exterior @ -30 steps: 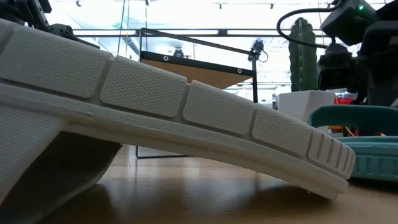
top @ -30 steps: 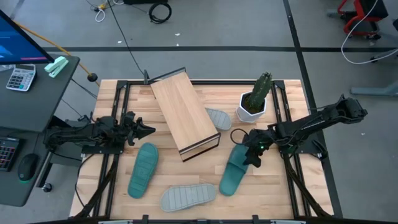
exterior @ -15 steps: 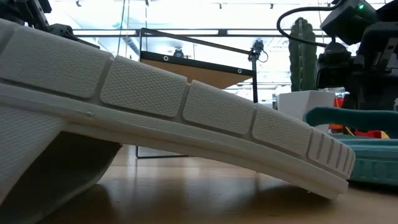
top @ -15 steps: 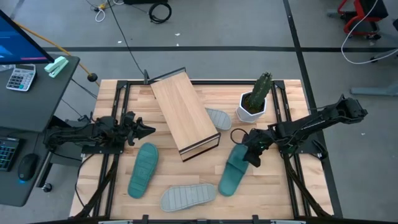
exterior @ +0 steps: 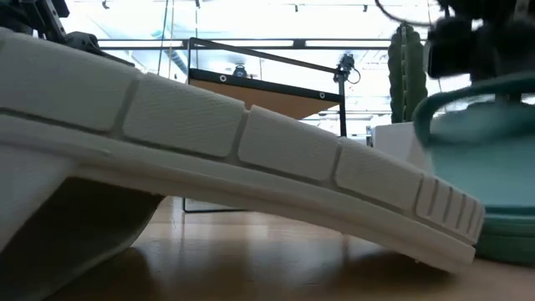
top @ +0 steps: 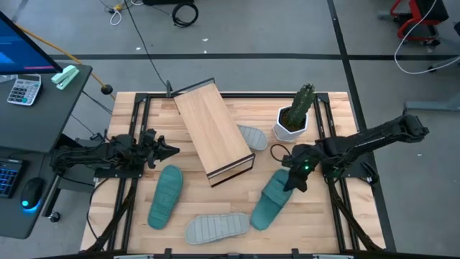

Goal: Pick and place slides into the shelf
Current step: Put the right green slipper on the shelf

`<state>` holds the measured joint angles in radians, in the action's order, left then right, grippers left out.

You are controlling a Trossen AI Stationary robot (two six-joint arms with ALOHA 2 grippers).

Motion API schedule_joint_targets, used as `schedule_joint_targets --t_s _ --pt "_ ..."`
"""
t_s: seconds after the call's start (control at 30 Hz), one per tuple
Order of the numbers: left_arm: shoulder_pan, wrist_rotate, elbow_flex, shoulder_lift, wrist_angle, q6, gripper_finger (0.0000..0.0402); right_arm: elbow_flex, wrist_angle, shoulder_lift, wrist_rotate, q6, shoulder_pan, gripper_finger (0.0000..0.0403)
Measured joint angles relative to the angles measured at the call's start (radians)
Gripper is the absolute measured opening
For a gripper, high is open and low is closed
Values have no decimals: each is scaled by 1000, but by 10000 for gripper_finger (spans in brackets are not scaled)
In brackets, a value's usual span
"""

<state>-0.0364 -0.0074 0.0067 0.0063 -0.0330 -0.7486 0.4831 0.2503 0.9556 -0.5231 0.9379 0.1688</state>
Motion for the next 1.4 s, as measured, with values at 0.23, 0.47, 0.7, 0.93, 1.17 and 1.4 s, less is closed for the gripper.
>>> schedule_joint_targets --t_s 0.23,0.47,0.7,0.93,1.17,1.4 --pt "0 0 0 0 0 0 26 199 275 -94 -9 -13 0 7" --pt "0 0 0 0 0 0 18 395 295 -100 24 54 0 7" --pt "0 0 0 0 0 0 23 540 281 -63 200 84 -7 7" --pt "0 0 0 0 -2 0 21 613 153 46 367 107 -55 7" --pt "0 0 0 0 -2 0 25 681 62 174 385 109 -110 7" --pt "0 0 0 0 -3 0 24 705 67 245 420 60 -194 7"
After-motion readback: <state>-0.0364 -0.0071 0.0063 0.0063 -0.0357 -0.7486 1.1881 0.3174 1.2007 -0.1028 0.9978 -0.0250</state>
